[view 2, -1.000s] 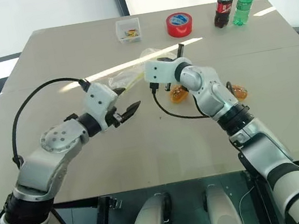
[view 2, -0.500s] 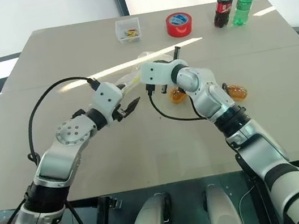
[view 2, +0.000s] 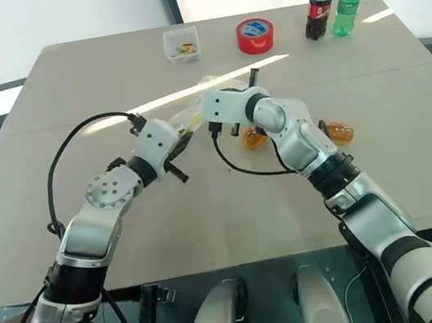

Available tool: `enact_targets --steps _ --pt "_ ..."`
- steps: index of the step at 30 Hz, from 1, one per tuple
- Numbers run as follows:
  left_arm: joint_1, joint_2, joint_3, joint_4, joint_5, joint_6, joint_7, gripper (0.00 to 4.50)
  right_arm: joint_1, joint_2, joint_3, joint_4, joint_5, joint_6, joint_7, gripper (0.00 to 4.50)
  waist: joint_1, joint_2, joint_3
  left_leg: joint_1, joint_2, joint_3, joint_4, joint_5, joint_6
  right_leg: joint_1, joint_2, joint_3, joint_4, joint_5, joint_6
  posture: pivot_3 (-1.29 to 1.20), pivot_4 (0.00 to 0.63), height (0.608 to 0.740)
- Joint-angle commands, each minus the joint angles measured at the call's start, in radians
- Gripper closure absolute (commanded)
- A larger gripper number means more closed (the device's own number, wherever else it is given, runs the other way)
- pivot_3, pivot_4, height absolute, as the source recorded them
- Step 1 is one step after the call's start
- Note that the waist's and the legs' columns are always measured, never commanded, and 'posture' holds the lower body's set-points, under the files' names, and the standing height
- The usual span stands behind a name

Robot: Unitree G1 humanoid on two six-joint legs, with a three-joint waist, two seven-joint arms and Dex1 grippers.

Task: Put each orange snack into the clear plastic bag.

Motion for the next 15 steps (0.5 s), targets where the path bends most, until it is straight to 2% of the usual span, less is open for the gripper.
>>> enact_targets --steps 1,8,9,15 --pt "-0.007 -0.010 0.034 -0.004 0.012 -0.017 -0.001 4.39 0.003 0.003 -0.031 -0.067 0.029 0.028 0.012 4.50 0.000 0.000 0.000 0.000 0.000 0.000 0.000 0.000 0.000 0.000 0.000 0.000 0.000 0.000 0.000 0.00 0.150 0.740" --pt "-0.001 -0.019 0.046 0.019 0.021 -0.033 -0.014 4.39 0.034 -0.048 -0.053 -0.157 0.076 0.069 0.075 4.50 0.001 0.000 0.000 0.000 0.000 -0.001 0.000 0.000 0.000 0.000 0.000 0.000 0.000 0.000 0.000 0.00 0.150 0.740" --pt "-0.001 -0.019 0.047 0.021 0.021 -0.035 -0.015 4.50 0.039 -0.057 -0.050 -0.166 0.079 0.068 0.083 3.83 0.001 0.000 0.000 0.000 0.000 -0.001 0.001 0.000 0.000 0.000 0.000 0.000 0.000 0.000 0.000 0.00 0.150 0.740" --pt "0.001 -0.027 0.047 0.033 0.024 -0.043 -0.022 4.50 0.055 -0.064 -0.044 -0.206 0.100 0.085 0.104 1.43 -0.001 0.000 0.000 0.000 0.000 0.000 0.001 0.000 0.000 0.000 0.000 0.000 0.001 0.000 0.000 0.00 0.150 0.740"
